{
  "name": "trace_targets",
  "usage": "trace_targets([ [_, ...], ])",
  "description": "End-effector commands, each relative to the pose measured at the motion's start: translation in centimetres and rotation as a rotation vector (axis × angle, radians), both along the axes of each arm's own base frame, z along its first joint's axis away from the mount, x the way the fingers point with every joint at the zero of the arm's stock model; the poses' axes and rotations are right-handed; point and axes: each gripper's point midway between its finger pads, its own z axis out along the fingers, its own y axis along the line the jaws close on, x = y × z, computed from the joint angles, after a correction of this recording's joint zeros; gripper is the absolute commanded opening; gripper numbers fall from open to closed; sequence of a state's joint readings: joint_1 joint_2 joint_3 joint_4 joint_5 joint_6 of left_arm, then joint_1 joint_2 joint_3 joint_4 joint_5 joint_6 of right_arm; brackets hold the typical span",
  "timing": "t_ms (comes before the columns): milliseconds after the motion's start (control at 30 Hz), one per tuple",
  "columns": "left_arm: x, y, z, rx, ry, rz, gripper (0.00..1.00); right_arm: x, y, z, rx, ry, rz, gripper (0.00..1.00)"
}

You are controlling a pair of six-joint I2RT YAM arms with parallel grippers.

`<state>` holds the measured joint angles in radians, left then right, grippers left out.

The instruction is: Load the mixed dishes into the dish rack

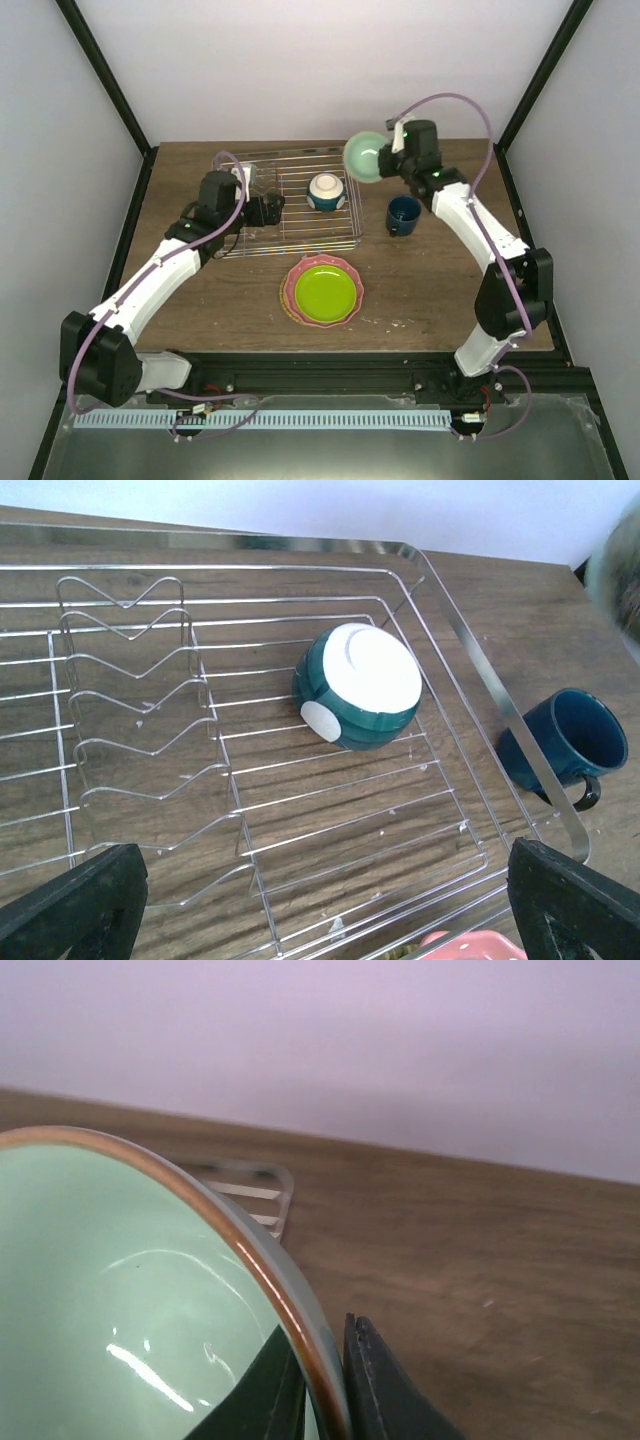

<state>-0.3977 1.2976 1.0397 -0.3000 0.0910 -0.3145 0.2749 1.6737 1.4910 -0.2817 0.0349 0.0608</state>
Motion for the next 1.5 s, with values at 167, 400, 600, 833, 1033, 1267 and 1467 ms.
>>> trace_targets([
  [167,-0.1,-0.8,2.4,-0.063,-0.07,-0.024,1.0,-4.5,7.1,-1.7,0.004,-0.004,0.088,0.07],
  [400,0.0,-0.8,1.2,-0.048,-0.045,-0.025,1.0,-6.6,13.5,-3.6,-0.051,0.016,0.157,0.07],
  [600,-0.1,-0.8,0.7,-0.04,-0.038,-0.026,1.0,-7.5,17.2,-3.7,-0.087,0.012,0.198,0.08],
  [833,0.1,-1.2,-1.3,-0.034,0.0,-0.041,1.0,-8.6,19.8,-2.1,-0.069,-0.018,0.242,0.08],
  [1033,0.6,-1.4,-2.9,-0.023,0.027,-0.043,0.87,-9.6,20.8,-1.0,-0.045,-0.029,0.282,0.08],
  [1267,1.2,-1.3,-3.7,0.0,0.042,-0.028,0.45,-10.8,22.1,-1.8,-0.02,-0.002,0.338,0.09],
  [1467,1.3,-0.7,-3.8,0.017,0.042,0.001,0.29,-11.3,22.2,-1.4,-0.007,-0.008,0.35,0.09],
])
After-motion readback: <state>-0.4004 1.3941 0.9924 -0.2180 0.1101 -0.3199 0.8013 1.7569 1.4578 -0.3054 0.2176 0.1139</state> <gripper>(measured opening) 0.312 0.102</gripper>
